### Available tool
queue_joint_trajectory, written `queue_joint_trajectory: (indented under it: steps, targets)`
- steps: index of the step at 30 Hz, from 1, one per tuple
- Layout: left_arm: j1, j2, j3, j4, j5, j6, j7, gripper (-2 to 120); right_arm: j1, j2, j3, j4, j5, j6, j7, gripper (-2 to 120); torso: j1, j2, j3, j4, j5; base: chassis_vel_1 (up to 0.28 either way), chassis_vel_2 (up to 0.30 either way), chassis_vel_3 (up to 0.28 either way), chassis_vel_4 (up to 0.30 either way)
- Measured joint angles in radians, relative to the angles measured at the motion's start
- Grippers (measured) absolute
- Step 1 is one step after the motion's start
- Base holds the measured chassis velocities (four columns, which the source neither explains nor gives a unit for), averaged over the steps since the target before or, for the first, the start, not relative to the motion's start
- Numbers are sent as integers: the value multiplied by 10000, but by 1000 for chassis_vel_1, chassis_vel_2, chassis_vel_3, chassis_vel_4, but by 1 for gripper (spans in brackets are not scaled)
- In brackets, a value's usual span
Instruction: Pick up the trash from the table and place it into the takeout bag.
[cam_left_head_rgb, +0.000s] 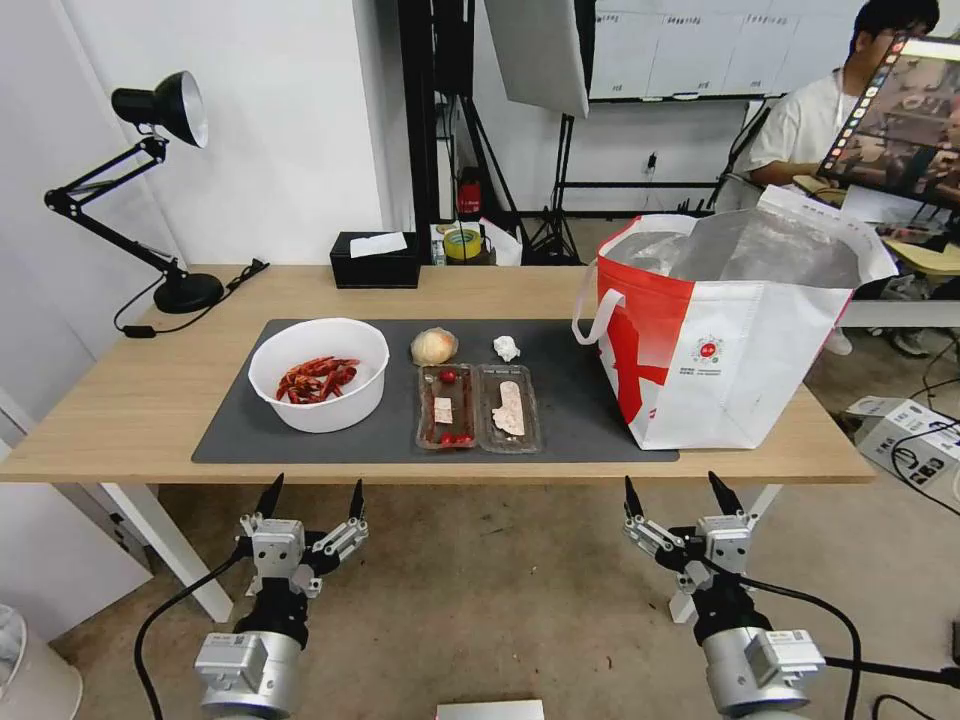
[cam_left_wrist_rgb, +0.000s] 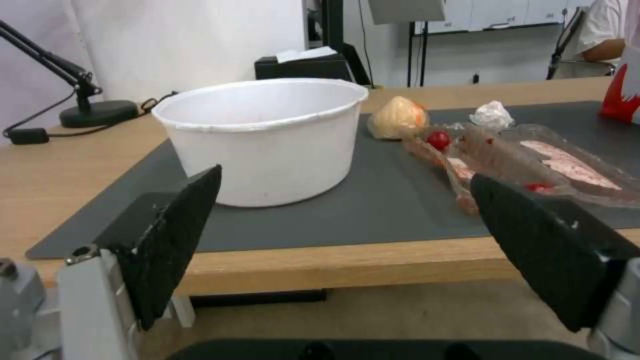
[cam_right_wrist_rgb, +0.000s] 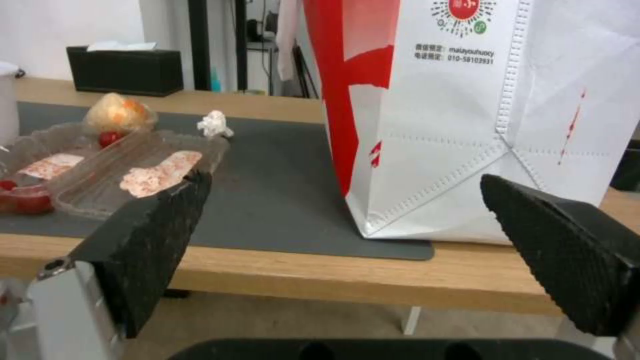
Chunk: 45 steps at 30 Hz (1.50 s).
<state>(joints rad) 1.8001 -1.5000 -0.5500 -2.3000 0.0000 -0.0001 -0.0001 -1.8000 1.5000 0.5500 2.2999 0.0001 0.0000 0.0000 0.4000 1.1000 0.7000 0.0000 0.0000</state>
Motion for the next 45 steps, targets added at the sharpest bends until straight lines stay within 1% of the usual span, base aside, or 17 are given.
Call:
queue_joint_trajectory:
  steps: [24, 27, 28, 30, 31, 34, 35, 36, 37, 38, 39, 40, 42, 45]
  targets:
    - [0, 0, 0, 0, 0, 0, 0, 100, -1, 0, 0, 0, 0, 0, 0, 100, 0, 0, 0, 0, 0, 0, 0, 0, 0]
    - [0, 0, 0, 0, 0, 0, 0, 100, 17, -45, 8, -2, 47, 1, -4, 100, 0, 0, 0, 0, 0, 0, 0, 0, 0]
    - [0, -6, -18, 0, -17, -24, 0, 100, 88, -190, 46, -26, 217, 44, -37, 100, -1, 0, 0, -3, 1, 0, 0, 0, 0]
    - [1, -94, -215, -93, -170, -284, -2, 100, 482, -877, 277, -137, 1007, 306, -213, 100, 0, 0, 1, -1, -2, 0, 0, 0, 0]
    - [1, -94, -215, -93, -170, -284, -2, 100, 482, -877, 277, -137, 1007, 306, -213, 100, 0, 0, 1, -1, -2, 0, 0, 0, 0]
    - [-21, -530, -1163, -634, -892, -1589, -73, 100, 1100, -1981, 641, -312, 2293, 725, -491, 100, 1, 0, 1, 0, 2, 0, 0, 0, 0]
    - [-21, -530, -1163, -634, -892, -1589, -73, 100, 1100, -1981, 641, -312, 2293, 725, -491, 100, 1, 0, 1, 0, 2, 0, 0, 0, 0]
    - [-29, -694, -1518, -835, -1159, -2076, -111, 100, 1313, -2370, 765, -374, 2736, 876, -596, 100, 0, 0, 1, 0, 3, 0, 0, 0, 0]
    - [-34, -790, -1742, -964, -1331, -2388, -141, 100, 1574, -2634, 803, -559, 3071, 1115, -796, 100, -1, 0, 0, 3, -1, 0, 0, 0, 0]
    - [-60, -829, -1761, -951, -1434, -2584, -120, 100, 1741, -2748, 748, -737, 3241, 1272, -968, 100, -1, 0, 0, 9, 5, 0, 0, 0, 0]
    - [-60, -829, -1761, -951, -1434, -2584, -120, 100, 1741, -2748, 748, -737, 3241, 1272, -968, 100, -1, 0, 0, 9, 5, 0, 0, 0, 0]
    - [-91, -846, -1729, -882, -1490, -2722, -64, 100, 1804, -2778, 691, -875, 3320, 1331, -1043, 100, 1, -1, 1, 2, 4, 0, 0, 0, 0]
    - [-81, -851, -1652, -731, -1468, -2768, 35, 100, 1828, -2747, 573, -1061, 3354, 1348, -1056, 100, 1, -1, 0, -1, -1, 0, 0, 0, 0]
    - [-19, -848, -1539, -524, -1381, -2729, 129, 100, 1829, -2633, 412, -1309, 3358, 1348, -1046, 100, 0, 0, 0, -1, 0, 0, 0, 0, 0]
